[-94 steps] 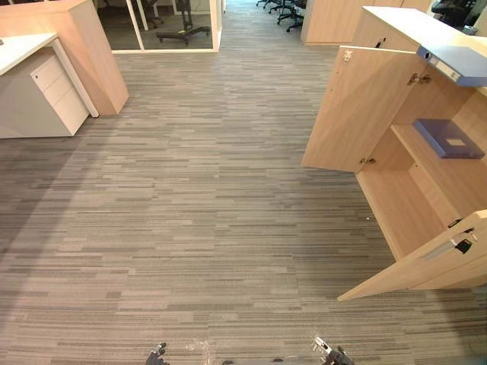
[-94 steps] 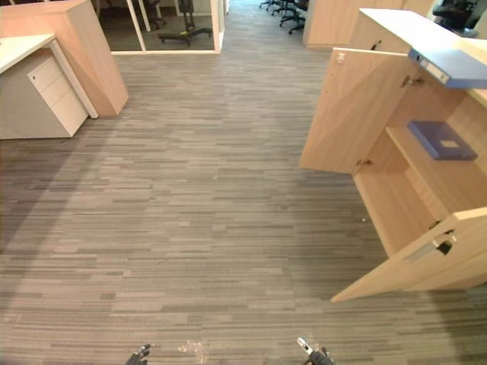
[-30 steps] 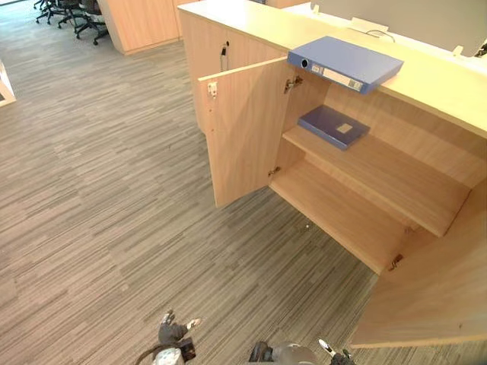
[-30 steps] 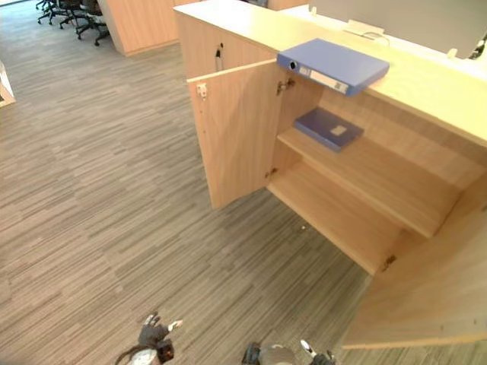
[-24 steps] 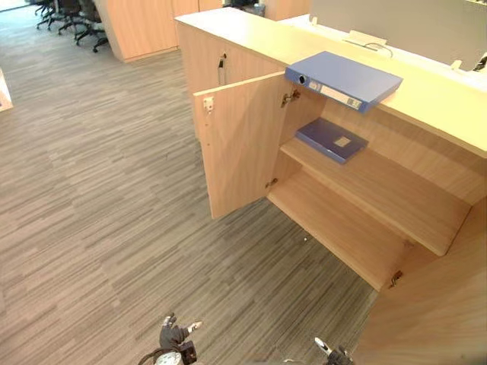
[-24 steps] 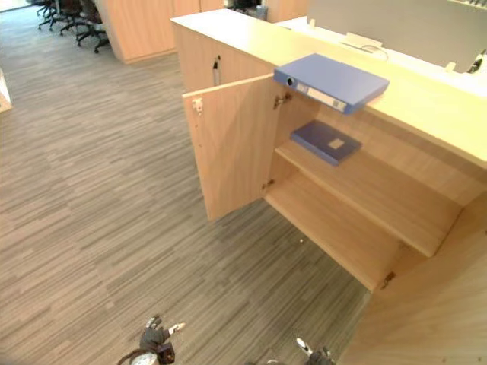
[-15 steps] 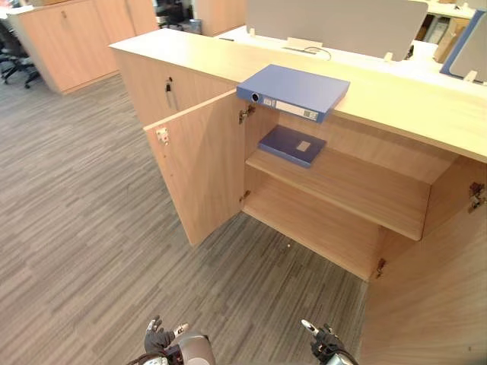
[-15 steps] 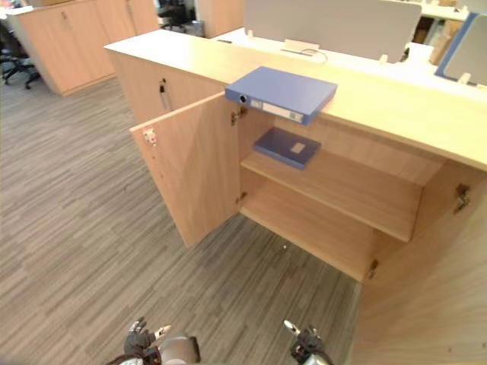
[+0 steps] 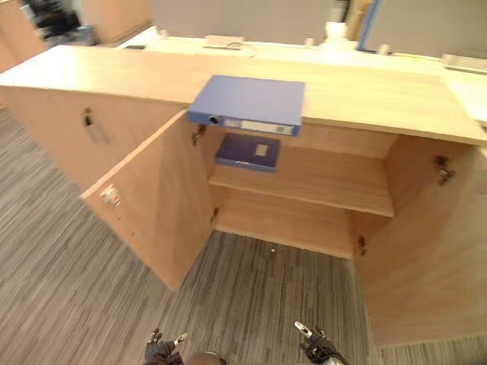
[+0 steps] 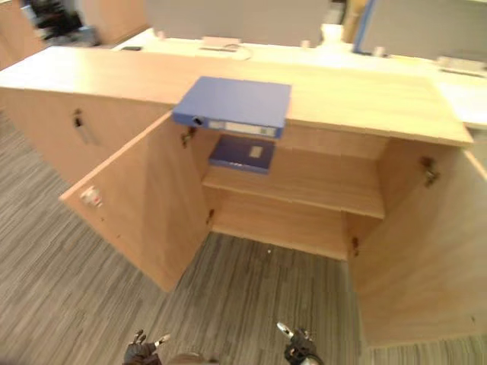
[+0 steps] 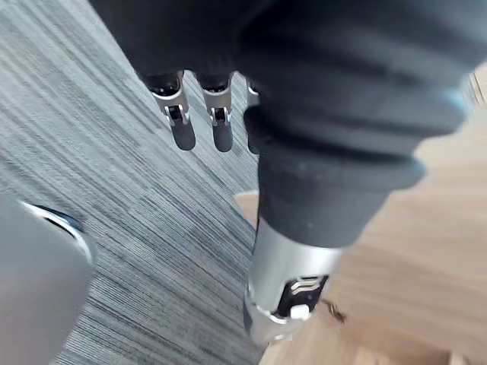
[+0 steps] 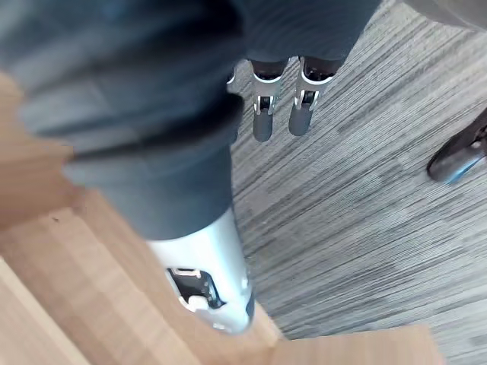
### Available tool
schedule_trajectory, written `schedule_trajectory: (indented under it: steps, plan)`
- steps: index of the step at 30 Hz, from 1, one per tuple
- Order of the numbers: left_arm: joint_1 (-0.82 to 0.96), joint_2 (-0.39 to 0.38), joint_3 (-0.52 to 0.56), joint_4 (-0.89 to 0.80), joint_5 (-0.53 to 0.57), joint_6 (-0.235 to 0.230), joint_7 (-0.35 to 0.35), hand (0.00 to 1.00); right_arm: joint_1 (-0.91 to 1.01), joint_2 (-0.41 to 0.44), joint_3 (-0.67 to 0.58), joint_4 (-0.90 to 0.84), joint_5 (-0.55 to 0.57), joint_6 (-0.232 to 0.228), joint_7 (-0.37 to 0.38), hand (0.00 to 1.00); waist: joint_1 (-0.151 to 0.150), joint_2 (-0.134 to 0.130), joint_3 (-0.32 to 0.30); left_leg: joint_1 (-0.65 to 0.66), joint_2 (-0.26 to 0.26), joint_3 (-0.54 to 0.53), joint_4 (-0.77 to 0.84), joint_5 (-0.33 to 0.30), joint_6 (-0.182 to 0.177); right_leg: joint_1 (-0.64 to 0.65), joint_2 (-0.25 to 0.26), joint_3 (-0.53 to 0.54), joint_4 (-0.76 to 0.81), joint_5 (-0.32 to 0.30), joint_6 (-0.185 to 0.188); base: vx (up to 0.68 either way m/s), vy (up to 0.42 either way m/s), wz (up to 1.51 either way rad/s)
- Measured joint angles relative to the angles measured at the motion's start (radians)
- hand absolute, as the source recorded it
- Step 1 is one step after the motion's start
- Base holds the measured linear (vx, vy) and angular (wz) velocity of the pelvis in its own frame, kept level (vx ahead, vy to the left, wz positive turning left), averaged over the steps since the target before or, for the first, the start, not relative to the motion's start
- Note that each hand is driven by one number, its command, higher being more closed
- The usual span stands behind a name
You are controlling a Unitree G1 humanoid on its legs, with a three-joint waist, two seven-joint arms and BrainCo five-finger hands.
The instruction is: Walk over to the cabinet, pick up the folder, carry it to the office cabinet, place the folder inside the office cabinet, then close the office cabinet door
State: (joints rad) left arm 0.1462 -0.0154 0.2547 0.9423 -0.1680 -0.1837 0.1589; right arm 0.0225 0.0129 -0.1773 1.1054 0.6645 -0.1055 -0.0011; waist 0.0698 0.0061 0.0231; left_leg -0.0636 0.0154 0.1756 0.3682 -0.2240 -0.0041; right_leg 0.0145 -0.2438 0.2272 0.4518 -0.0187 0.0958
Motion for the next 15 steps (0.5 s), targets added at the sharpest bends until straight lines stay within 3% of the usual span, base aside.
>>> schedule_trajectory:
  steps: [1,4,5,6,7,9,11,12,14,15]
  plan:
    - [0.000,-0.005,-0.034,-0.018,0.001,-0.001,-0.002,0.00,0.013,0.000,-0.011,-0.035,0.034,-0.001,0.001,0.00,-0.007,0.008,0.001,0.070,-0.006,0.011,-0.039,-0.004,0.009,-0.093,-0.002,-0.004,0.197,0.043,-0.032,0.06,0.101,-0.72]
    - [-0.002,-0.010,-0.055,-0.036,0.010,-0.002,-0.011,0.00,0.015,0.009,-0.026,-0.061,0.075,-0.009,0.001,0.00,-0.029,0.005,-0.003,0.139,-0.028,0.049,-0.109,-0.010,0.017,-0.192,-0.037,-0.079,0.361,0.028,-0.063,0.04,0.071,-0.32]
    - [-0.003,-0.015,-0.059,-0.040,0.027,-0.002,-0.018,0.00,0.011,0.008,-0.026,-0.067,0.089,-0.015,0.002,0.00,-0.034,0.001,0.003,0.170,-0.038,0.066,-0.148,-0.010,0.022,-0.236,-0.059,-0.150,0.383,0.004,-0.077,0.08,0.015,-0.35]
    - [0.006,-0.019,-0.063,-0.040,0.041,-0.001,-0.024,0.00,0.009,0.007,-0.025,-0.069,0.104,-0.015,0.010,0.00,-0.036,0.003,0.004,0.192,-0.033,0.080,-0.160,-0.011,0.023,-0.261,-0.053,-0.224,0.382,-0.047,-0.066,0.10,-0.007,-0.35]
    - [0.013,-0.018,-0.067,-0.044,0.042,-0.002,-0.027,0.00,0.009,0.007,-0.022,-0.069,0.107,-0.015,0.014,0.00,-0.039,0.004,0.002,0.197,-0.027,0.082,-0.163,-0.013,0.026,-0.263,-0.042,-0.264,0.367,-0.069,-0.055,0.11,-0.100,-0.26]
    - [0.013,-0.012,-0.079,-0.038,0.041,-0.002,-0.033,0.00,-0.006,0.005,-0.023,-0.046,0.145,-0.016,0.023,0.00,-0.049,0.006,0.007,0.211,0.007,0.082,-0.172,-0.017,0.019,-0.256,0.041,-0.389,0.208,-0.138,-0.048,0.16,-0.177,-0.09]
    - [0.008,-0.010,-0.079,-0.038,0.041,-0.003,-0.036,0.00,-0.011,0.008,-0.026,-0.043,0.167,-0.016,0.024,0.00,-0.058,0.002,0.029,0.227,0.024,0.071,-0.168,-0.026,0.002,-0.227,0.099,-0.421,0.052,-0.136,-0.048,0.14,-0.235,0.11]
    - [-0.001,-0.014,-0.088,-0.023,0.041,-0.003,-0.041,0.00,-0.006,-0.004,-0.027,-0.041,0.184,-0.024,0.026,0.00,-0.065,0.001,0.040,0.244,0.031,0.044,-0.162,-0.040,-0.020,-0.183,0.121,-0.435,-0.022,-0.107,-0.072,0.14,-0.248,0.26]
    - [0.002,-0.032,-0.098,-0.006,0.041,-0.003,-0.056,0.00,-0.004,-0.021,-0.028,-0.031,0.187,-0.026,0.027,0.00,-0.066,0.033,0.023,0.243,0.063,-0.006,-0.185,-0.039,-0.022,-0.155,0.161,-0.466,-0.079,-0.107,-0.079,0.15,-0.226,0.29]
    - [-0.001,-0.041,-0.098,-0.008,0.040,-0.003,-0.061,0.00,-0.004,-0.021,-0.027,-0.029,0.177,-0.026,0.026,0.00,-0.066,0.035,0.021,0.244,0.085,-0.016,-0.202,-0.027,-0.039,-0.141,0.182,-0.486,-0.111,-0.105,-0.085,0.17,-0.212,0.28]
